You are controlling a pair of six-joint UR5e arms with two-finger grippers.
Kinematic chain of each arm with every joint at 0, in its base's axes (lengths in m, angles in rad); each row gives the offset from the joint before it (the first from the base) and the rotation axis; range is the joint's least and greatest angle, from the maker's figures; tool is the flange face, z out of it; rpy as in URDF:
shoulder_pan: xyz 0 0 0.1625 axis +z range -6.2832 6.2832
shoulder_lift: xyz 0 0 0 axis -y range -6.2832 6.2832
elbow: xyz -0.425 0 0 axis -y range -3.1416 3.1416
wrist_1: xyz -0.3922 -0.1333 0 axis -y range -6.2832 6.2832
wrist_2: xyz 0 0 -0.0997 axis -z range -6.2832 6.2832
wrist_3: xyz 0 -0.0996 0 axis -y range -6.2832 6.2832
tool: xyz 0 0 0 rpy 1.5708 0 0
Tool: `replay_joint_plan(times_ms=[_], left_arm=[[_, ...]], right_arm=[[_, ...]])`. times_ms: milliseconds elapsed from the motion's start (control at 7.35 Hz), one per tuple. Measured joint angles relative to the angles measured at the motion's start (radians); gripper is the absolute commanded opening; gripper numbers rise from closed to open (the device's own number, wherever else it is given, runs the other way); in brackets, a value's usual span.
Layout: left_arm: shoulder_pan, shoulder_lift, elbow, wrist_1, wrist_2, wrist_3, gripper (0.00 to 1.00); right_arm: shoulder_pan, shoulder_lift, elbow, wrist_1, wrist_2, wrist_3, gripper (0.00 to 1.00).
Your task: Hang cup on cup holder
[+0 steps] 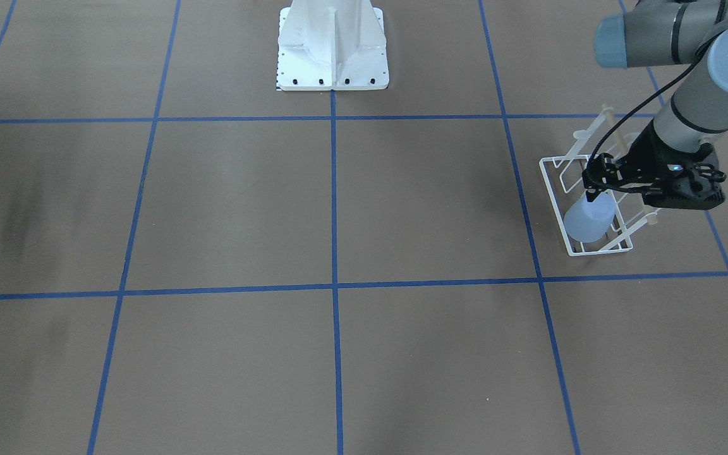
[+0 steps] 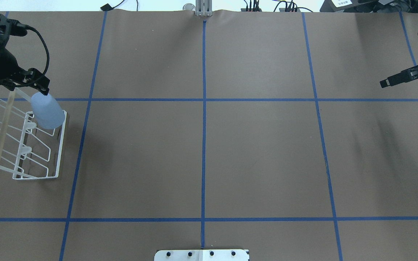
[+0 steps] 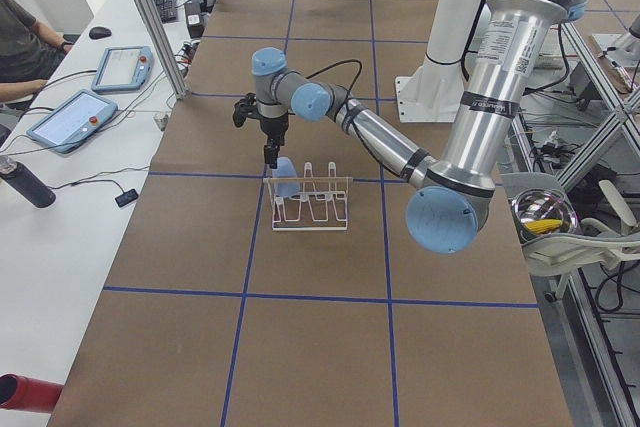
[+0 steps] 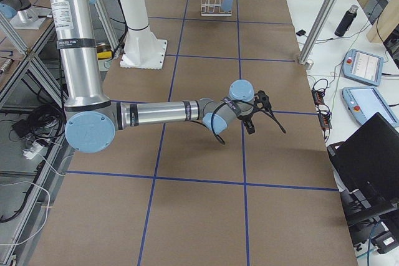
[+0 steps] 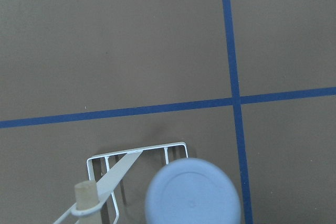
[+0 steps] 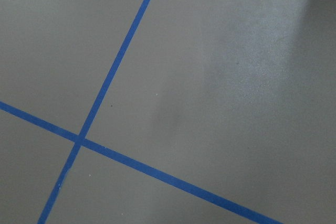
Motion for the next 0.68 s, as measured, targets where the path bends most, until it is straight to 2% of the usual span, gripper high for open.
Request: replay_joint_plan(times_ms=[272,408,681], left_arm=[[-0.059,0.026,-0.081,0.01,-0.005,0.042,0.98],[-0.118,0.067,-0.112,0.011,-0.005,0.139,0.98],[-0.256,0.15,-0.108,0.013,-0.003,0.421,0.98]], right_arm=[[0.011,-0.002,0.015,-0.009,0.002,0.0,1.0],[0.037,-0.003,0.03,-0.037,0.005,-0.004,1.0],[0.102,-0.017,0.061,-0.096,0.007,-0.023,1.0]])
